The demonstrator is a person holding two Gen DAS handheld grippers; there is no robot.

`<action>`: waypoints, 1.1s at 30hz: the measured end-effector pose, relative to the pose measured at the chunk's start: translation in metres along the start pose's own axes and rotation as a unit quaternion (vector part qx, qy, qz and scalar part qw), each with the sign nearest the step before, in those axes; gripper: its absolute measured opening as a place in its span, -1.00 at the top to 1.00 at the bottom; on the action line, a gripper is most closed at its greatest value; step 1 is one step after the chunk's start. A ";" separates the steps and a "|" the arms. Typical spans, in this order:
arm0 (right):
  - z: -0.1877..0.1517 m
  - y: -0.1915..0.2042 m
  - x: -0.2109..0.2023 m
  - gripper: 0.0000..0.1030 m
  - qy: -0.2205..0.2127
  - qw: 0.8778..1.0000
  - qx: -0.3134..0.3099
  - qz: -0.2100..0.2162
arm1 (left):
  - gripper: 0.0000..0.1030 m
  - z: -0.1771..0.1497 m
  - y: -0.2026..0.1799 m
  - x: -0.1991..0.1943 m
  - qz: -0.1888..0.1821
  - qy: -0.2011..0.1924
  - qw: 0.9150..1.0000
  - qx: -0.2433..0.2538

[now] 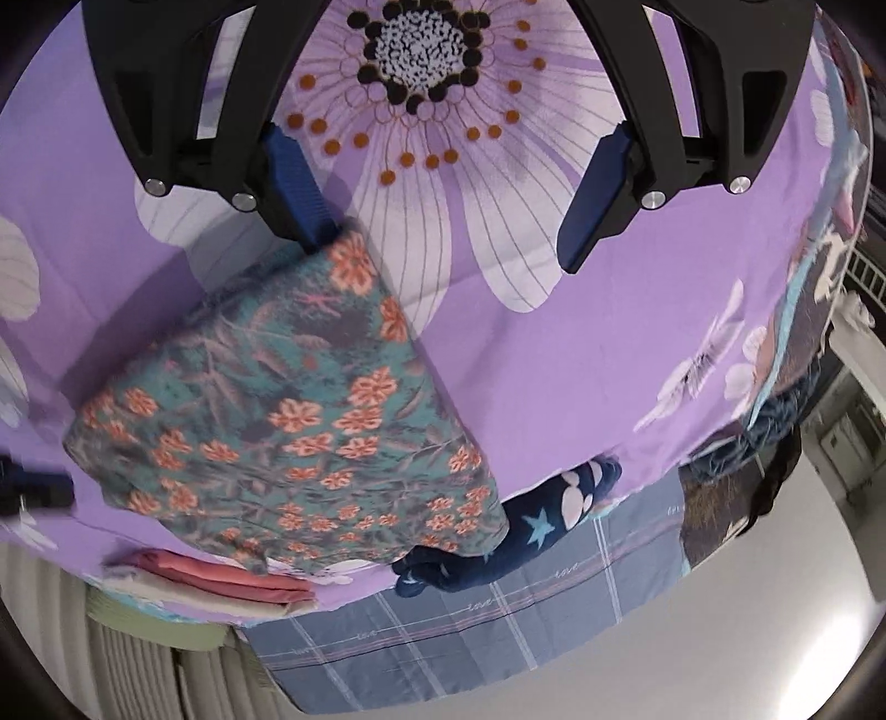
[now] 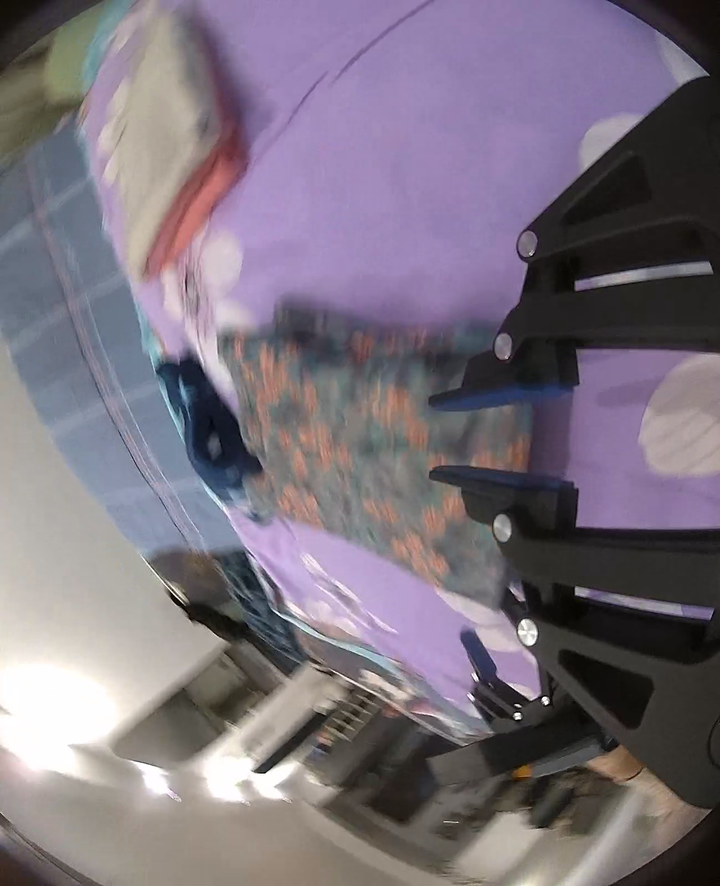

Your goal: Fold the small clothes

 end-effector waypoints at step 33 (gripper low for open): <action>0.035 -0.011 0.103 0.88 0.070 0.992 -0.037 -0.102 | 0.19 0.068 -0.025 0.057 -0.130 -0.016 0.990 -0.047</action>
Point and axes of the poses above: each gripper's, at about its wrist camera, not at the fingertips, and x roughly the way its jaws point, y to its left, z to its top, the point moved 3 cm from there along x, roughly the way its jaws point, and after that the axes turned 12 degrees about -z, right-handed, at the moved point
